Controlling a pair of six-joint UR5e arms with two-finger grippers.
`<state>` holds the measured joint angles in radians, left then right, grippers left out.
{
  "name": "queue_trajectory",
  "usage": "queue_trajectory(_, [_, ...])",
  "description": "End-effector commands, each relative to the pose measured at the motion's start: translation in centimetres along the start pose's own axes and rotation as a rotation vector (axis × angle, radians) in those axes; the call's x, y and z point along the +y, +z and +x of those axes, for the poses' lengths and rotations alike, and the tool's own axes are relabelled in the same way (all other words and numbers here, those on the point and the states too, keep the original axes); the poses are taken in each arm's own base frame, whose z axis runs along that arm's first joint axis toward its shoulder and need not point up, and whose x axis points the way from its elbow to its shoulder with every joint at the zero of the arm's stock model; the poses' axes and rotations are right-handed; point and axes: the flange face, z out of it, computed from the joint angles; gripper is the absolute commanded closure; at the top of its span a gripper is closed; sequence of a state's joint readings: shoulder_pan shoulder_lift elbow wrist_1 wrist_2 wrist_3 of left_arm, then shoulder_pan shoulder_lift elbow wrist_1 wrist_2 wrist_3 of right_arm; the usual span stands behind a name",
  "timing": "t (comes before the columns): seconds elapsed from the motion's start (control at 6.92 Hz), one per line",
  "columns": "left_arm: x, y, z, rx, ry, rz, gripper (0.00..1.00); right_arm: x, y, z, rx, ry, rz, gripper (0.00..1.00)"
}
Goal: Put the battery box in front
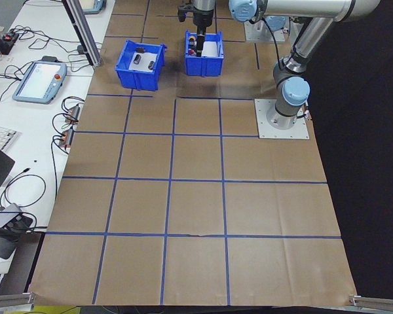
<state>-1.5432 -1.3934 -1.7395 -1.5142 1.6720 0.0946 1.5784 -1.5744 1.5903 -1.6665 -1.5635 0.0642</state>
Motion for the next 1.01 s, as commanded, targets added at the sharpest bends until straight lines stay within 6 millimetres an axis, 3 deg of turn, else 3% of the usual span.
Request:
queue_trajectory(0.0, [-0.2, 0.1, 0.0, 0.002, -0.004, -0.001, 0.00, 0.8, 1.7, 0.3, 0.006, 0.042, -0.052, 0.00])
queue_trajectory(0.14, [0.0, 0.0, 0.0, 0.000, -0.004, 0.001, 0.00, 2.1, 1.7, 0.3, 0.005, 0.040, -0.044, 0.00])
queue_trajectory(0.87, [0.0, -0.1, 0.0, -0.001, -0.003, 0.005, 0.00, 2.0, 1.2, 0.3, 0.004, 0.039, -0.037, 0.00])
